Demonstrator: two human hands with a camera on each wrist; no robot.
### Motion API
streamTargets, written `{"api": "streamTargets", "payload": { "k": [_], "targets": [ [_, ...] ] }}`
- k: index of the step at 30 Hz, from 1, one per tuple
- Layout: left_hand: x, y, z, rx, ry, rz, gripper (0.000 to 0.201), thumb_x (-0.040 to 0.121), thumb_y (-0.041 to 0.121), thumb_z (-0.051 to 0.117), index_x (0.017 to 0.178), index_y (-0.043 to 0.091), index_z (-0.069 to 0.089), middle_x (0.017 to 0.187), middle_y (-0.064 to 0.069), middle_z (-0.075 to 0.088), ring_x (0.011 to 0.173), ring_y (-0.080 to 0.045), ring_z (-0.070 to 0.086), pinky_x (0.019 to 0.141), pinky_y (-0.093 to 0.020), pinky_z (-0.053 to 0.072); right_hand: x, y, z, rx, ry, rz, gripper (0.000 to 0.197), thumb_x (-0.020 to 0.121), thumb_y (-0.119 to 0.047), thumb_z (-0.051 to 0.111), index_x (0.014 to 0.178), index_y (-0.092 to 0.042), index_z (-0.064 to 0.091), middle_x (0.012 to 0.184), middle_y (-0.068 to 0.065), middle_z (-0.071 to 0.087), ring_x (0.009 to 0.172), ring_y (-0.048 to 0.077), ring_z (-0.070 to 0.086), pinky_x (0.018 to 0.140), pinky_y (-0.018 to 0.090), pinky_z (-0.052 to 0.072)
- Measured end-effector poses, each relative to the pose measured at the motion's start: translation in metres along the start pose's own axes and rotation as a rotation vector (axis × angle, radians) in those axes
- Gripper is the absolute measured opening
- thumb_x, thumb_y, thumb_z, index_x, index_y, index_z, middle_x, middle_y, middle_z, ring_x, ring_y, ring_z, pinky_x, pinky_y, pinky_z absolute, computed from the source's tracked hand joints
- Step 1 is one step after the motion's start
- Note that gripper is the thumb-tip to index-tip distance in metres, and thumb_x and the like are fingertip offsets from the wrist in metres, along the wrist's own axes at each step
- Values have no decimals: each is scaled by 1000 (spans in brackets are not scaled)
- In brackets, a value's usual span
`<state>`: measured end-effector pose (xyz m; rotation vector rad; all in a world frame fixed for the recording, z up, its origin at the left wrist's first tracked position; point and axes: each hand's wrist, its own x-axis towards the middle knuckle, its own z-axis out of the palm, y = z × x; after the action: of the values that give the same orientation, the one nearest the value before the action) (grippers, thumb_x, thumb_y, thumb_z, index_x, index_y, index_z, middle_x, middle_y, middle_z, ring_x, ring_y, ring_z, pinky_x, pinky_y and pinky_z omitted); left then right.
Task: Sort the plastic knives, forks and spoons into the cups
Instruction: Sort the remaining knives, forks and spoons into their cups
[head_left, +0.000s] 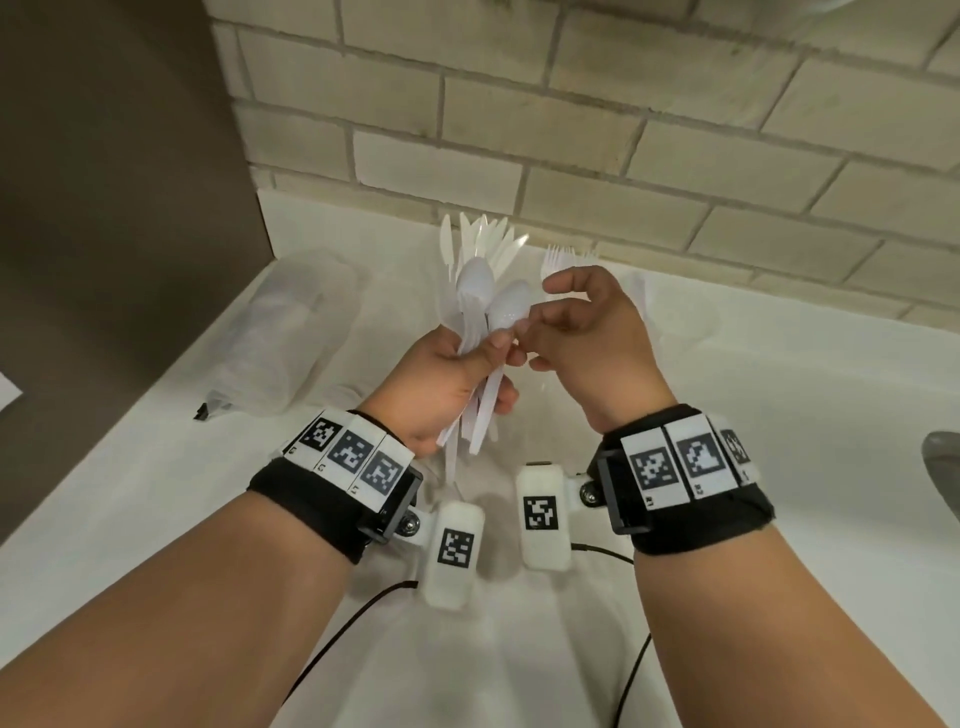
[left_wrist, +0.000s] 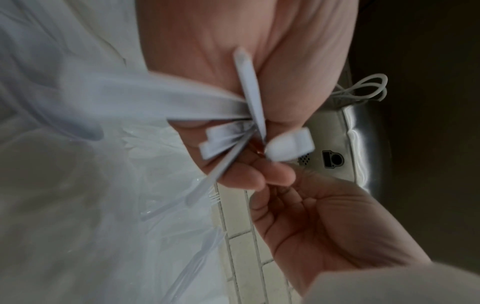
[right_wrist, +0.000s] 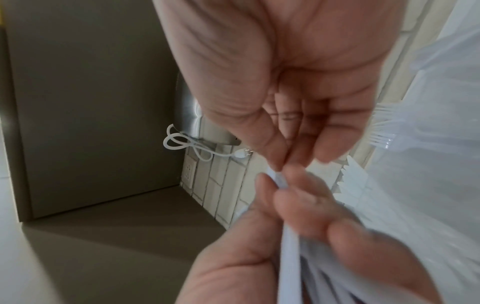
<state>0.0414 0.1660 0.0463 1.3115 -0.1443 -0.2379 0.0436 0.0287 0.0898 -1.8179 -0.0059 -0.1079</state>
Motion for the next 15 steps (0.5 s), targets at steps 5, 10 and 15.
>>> {"api": "streamTargets", "payload": {
  "k": [5, 10, 15],
  "targets": [
    [2, -4, -1, -61, 60, -55, 23, 99, 22, 47, 98, 3, 61, 74, -5, 70, 58, -19, 67, 56, -30, 56, 3, 2, 3, 125, 127, 17, 26, 91, -4, 55, 108, -23, 49, 97, 8, 63, 80, 20, 66, 65, 29, 54],
    [4, -4, -1, -54, 71, -20, 23, 99, 24, 48, 93, 7, 61, 76, -5, 67, 61, -19, 64, 66, -37, 56, 5, 6, 8, 21, 89, -33, 27, 90, -6, 57, 111, -22, 50, 86, -1, 58, 78, 20, 65, 78, 39, 57],
    [5, -6, -1, -15, 84, -46, 17, 98, 15, 49, 111, 5, 56, 80, -5, 63, 60, -15, 65, 64, -34, 56, 3, 7, 15, -100, 122, -110, 25, 93, -8, 50, 108, -27, 48, 91, -6, 55, 86, 28, 67, 84, 47, 55]
  ]
}}
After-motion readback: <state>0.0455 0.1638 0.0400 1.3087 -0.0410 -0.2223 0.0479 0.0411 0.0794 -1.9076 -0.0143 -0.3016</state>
